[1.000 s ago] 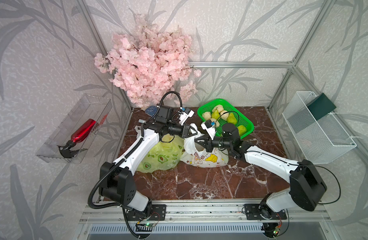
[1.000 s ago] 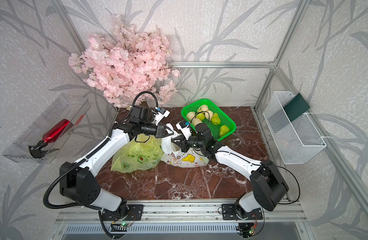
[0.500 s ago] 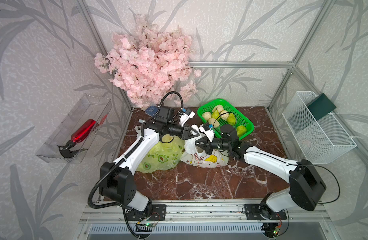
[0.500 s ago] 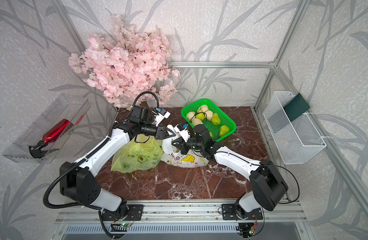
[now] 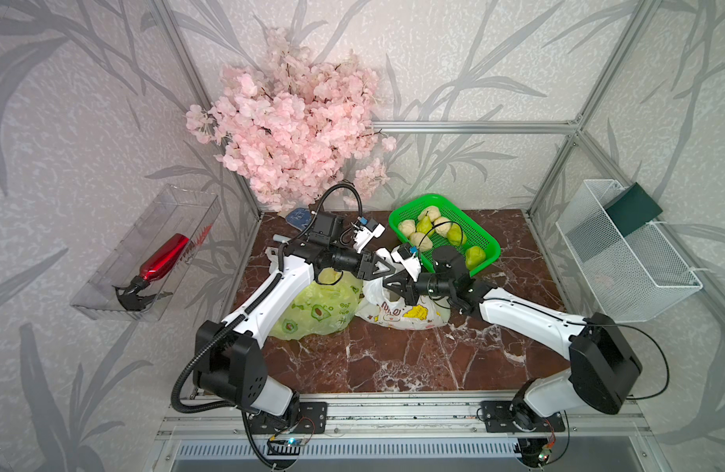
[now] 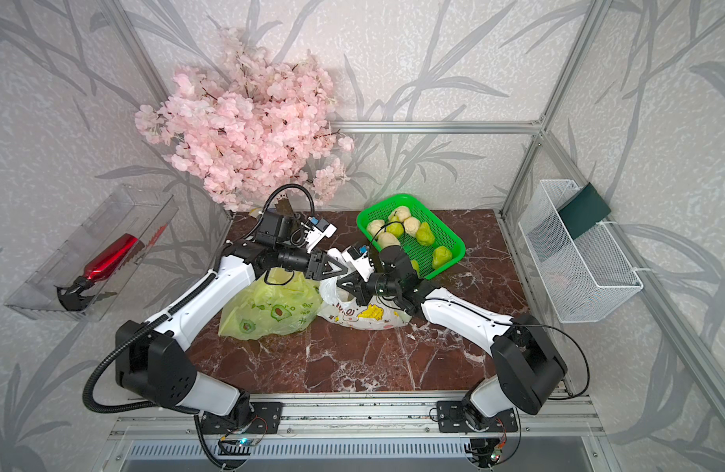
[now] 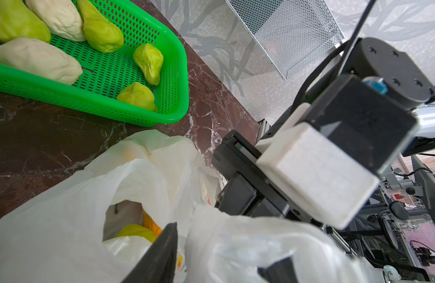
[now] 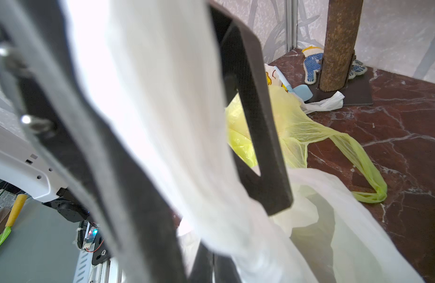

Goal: Place the pears into plastic bags & tie knots
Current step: Tie the plastic bag at the center of the board.

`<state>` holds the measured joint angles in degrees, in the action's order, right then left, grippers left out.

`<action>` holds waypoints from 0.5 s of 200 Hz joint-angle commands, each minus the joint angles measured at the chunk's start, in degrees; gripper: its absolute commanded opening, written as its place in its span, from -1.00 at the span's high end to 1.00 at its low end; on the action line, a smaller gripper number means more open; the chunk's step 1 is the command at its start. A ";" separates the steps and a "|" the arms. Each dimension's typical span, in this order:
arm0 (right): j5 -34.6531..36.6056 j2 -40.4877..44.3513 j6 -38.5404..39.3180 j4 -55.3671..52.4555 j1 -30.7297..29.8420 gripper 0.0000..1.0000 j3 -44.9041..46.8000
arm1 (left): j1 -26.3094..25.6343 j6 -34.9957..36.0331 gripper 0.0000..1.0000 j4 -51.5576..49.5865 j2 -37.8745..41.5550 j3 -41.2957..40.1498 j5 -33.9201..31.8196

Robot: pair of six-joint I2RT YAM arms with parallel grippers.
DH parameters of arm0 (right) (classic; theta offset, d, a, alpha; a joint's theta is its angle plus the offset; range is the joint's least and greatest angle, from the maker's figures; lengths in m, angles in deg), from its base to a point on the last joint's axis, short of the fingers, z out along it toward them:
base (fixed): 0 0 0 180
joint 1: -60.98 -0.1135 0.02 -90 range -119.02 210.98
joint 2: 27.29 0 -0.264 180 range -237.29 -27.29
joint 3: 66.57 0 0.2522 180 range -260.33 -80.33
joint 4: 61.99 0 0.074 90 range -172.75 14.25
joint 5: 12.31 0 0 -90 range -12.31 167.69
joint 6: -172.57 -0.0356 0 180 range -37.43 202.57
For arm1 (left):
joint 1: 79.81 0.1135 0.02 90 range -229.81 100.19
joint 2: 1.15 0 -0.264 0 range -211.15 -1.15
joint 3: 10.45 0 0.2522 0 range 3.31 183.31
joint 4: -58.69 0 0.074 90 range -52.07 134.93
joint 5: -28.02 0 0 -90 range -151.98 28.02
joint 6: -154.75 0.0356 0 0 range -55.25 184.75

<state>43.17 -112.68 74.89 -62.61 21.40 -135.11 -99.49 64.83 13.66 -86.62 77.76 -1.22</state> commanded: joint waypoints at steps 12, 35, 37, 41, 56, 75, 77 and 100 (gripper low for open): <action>-0.37 -0.39 0.56 -0.18 0.37 1.00 -0.63 | 0.27 0.07 -0.04 1.17 2.16 -0.98 0.93; -0.66 -0.14 0.45 0.34 0.14 1.00 -0.59 | 0.11 2.50 0.15 -1.69 -0.03 0.89 -1.16; -0.64 -0.13 0.58 0.38 0.05 1.00 -0.59 | 0.09 2.66 0.16 -2.00 -0.33 1.23 -1.40; -0.72 -0.13 0.75 0.27 -0.13 1.00 -0.66 | -0.04 2.90 0.19 -2.55 -0.89 1.70 -1.86; -0.26 -0.17 1.92 -1.04 -0.88 1.00 -1.13 | -0.52 3.13 0.28 -3.44 -2.43 3.09 -2.69; 0.15 -0.42 2.17 -1.45 -1.12 1.00 -1.21 | -0.97 3.10 0.34 -3.14 -3.12 3.71 -3.58; 0.27 -0.47 2.20 -1.43 -1.14 1.00 -1.18 | -0.97 3.09 0.35 -3.11 -3.19 3.62 -3.61; 0.56 -0.73 2.42 -1.63 -1.20 1.00 -1.40 | -1.29 3.50 0.47 -3.05 -3.47 3.83 -3.96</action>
<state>43.21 -112.79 76.24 -63.70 20.57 -135.14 -100.26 66.23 12.00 -89.64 79.34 -4.22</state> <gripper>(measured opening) 0.050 0.299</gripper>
